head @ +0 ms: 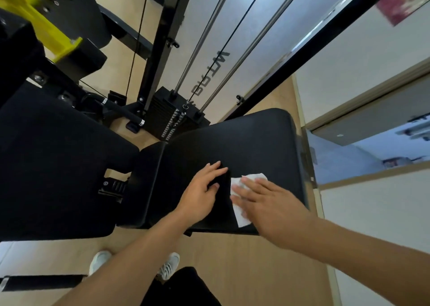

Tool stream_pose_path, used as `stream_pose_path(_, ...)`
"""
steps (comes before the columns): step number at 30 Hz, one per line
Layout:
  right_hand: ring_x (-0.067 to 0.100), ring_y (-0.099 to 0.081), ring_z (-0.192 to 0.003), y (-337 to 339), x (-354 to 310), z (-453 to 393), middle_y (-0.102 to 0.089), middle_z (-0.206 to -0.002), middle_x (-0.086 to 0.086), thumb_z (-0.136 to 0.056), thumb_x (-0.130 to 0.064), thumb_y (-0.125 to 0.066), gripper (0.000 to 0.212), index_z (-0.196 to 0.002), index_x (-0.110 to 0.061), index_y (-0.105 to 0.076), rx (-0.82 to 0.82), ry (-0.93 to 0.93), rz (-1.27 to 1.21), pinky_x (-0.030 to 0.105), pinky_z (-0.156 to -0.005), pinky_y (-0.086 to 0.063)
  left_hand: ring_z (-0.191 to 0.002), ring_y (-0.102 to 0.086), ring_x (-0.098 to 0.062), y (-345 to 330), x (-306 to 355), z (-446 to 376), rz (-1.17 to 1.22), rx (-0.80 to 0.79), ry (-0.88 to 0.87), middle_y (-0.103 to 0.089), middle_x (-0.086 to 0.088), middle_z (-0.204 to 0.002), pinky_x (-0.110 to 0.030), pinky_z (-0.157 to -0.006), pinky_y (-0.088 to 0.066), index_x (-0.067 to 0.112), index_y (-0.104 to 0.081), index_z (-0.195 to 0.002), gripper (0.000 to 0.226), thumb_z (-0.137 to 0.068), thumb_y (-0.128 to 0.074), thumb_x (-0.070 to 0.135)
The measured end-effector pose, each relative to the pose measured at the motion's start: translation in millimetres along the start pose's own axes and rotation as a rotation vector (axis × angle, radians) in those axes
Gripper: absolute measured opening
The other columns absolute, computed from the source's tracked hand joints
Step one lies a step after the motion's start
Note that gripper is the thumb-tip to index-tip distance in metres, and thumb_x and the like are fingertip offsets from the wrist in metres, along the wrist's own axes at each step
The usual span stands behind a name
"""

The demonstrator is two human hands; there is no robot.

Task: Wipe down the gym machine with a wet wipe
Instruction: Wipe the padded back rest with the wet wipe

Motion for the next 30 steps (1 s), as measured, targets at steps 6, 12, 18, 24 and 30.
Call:
stream_pose_path(6, 0.031, -0.024, -0.149, 25, 142, -78, -0.027, -0.162, 0.008, -0.102, -0.033, -0.040, 0.057, -0.155, -0.015, -0.028, 0.023, -0.333, 0.074, 0.048, -0.120, -0.028, -0.149, -0.008, 0.008, -13, 4, 24, -0.045, 0.018, -0.001, -0.027, 0.029, -0.158, -0.022, -0.120, -0.009, 0.040, -0.046, -0.146, 0.048, -0.105, -0.051, 0.016)
stream_pose_path(12, 0.028, -0.003, -0.157, -2, 69, -65, -0.007, -0.170, 0.009, -0.107, -0.035, -0.035, 0.064, -0.161, -0.009, -0.011, -0.038, -0.191, -0.011, 0.045, -0.127, -0.009, -0.149, -0.010, 0.010, -21, -5, 53, -0.103, 0.083, -0.013, -0.028, 0.030, -0.158, -0.025, -0.123, -0.013, 0.041, -0.043, -0.149, 0.049, -0.104, -0.054, 0.026)
stream_pose_path(18, 0.020, 0.007, -0.157, -33, -33, 12, 0.003, -0.170, 0.003, -0.109, -0.031, -0.020, 0.059, -0.162, -0.012, -0.003, -0.068, 0.047, -0.002, 0.040, -0.127, 0.003, -0.147, -0.015, 0.013, -31, -19, 88, -0.044, 0.229, 0.002, -0.033, 0.030, -0.156, -0.027, -0.124, -0.020, 0.038, -0.045, -0.147, 0.047, -0.103, -0.054, 0.027)
stream_pose_path(24, 0.021, -0.025, -0.153, -15, -3, 60, -0.030, -0.164, 0.006, -0.102, -0.033, -0.007, 0.065, -0.155, -0.010, -0.035, 0.161, -0.088, 0.069, 0.038, -0.121, -0.008, -0.147, -0.009, 0.014, -57, -5, 119, -0.054, 0.287, 0.004, -0.028, 0.031, -0.158, -0.028, -0.124, -0.016, 0.041, -0.041, -0.150, 0.049, -0.103, -0.053, 0.037)
stream_pose_path(30, 0.019, 0.003, -0.157, 2, 56, 49, -0.004, -0.171, 0.003, -0.110, -0.033, -0.019, 0.058, -0.162, -0.009, -0.010, 0.132, -0.256, -0.005, 0.036, -0.125, -0.005, -0.146, -0.006, 0.018, -74, 42, 109, -0.144, 0.175, -0.124, -0.027, 0.029, -0.159, -0.034, -0.127, -0.016, 0.037, -0.040, -0.152, 0.048, -0.105, -0.050, 0.036)
Point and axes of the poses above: each hand's wrist, its own z-axis away from the middle knuckle, its own y-axis out of the back of the hand, x = y × z, the point moved 8 cm from there along -z, towards the middle knuckle
